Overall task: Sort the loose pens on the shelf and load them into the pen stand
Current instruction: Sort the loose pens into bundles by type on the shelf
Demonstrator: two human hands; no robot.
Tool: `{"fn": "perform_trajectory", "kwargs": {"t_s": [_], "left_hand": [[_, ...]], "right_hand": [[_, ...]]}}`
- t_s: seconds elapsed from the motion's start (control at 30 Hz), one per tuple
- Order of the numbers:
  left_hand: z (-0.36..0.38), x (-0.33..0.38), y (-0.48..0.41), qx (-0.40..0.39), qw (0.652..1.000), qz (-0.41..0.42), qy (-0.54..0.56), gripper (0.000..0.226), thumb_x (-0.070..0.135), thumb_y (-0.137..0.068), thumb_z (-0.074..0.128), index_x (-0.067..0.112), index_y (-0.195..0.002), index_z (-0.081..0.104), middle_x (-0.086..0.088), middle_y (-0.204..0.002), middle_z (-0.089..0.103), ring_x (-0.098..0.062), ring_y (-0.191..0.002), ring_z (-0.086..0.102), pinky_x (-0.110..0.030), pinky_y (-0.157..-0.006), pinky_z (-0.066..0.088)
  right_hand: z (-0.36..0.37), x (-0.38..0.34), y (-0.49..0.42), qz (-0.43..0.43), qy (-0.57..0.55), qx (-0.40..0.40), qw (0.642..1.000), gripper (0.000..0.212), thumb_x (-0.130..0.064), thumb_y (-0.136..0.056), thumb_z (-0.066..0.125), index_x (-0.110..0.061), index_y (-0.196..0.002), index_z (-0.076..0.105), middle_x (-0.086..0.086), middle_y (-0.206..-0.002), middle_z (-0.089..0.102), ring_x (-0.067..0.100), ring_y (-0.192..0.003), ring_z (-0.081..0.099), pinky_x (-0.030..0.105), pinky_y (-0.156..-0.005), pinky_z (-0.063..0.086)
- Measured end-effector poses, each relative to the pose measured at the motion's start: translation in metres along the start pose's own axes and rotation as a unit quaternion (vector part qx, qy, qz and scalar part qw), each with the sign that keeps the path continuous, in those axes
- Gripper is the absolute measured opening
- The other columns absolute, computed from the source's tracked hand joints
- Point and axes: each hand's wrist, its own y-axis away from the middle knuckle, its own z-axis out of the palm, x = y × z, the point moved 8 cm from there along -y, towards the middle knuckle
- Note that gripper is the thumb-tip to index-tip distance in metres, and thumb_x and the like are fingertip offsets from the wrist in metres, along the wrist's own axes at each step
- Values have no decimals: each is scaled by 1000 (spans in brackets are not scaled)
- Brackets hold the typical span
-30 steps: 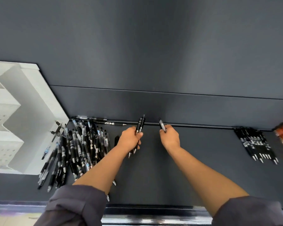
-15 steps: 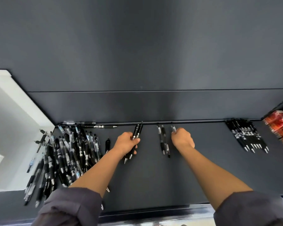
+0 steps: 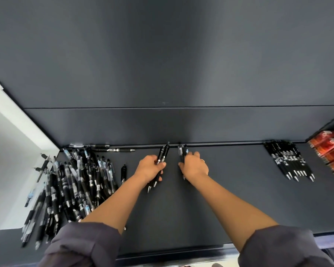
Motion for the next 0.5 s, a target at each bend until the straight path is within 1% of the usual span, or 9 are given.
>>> {"fn": "perform_trajectory", "kwargs": {"t_s": [0.17,0.27,0.3,0.37,0.43,0.5], "left_hand": [[-16,-7,1,25,1000,0,1,23,19,-91,59,14,-72,46,-3,-67,60,-17,-44,59,-14,-34,39],[-22,-12,1,30,1000,-3,1,25,20,-91,59,15,-71,45,-3,-67,61,-18,-45,60,-14,-34,37],[-23,-13,0,31,1000,-3,2,24,19,-91,59,15,-71,45,-4,-67,61,-17,-44,60,-14,-33,37],[-24,-16,0,30,1000,-5,4,22,20,-91,58,14,-73,47,-4,-68,61,-16,-43,60,-14,-33,37],[-23,-17,0,27,1000,-7,5,20,20,-91,58,14,-75,48,-4,-69,62,-15,-43,60,-14,-34,38],[-20,-17,0,23,1000,-8,5,20,21,-91,58,13,-76,48,-4,-70,62,-14,-44,60,-14,-34,37]], "right_hand": [[1,-24,-10,-32,-3,-30,999,47,-34,-92,58,-6,-128,45,12,-132,40,37,-117,49,40,-83,45],[4,-31,-12,-37,-26,-32,998,42,-33,-96,51,-5,-127,48,13,-132,40,38,-115,51,41,-85,45],[3,-30,-13,-35,-36,-27,998,37,-30,-98,47,-4,-125,49,14,-132,40,38,-114,52,40,-85,45],[0,-25,-16,-31,-42,-10,999,28,-16,-99,43,-4,-122,52,15,-130,43,37,-108,56,37,-78,44],[-6,-20,-18,-36,-35,10,999,27,-6,-95,44,-5,-121,53,16,-127,47,37,-106,57,35,-74,42],[-13,-18,-19,-51,-38,20,998,30,-9,-95,47,-7,-124,50,16,-125,50,37,-108,56,37,-76,45]]}}
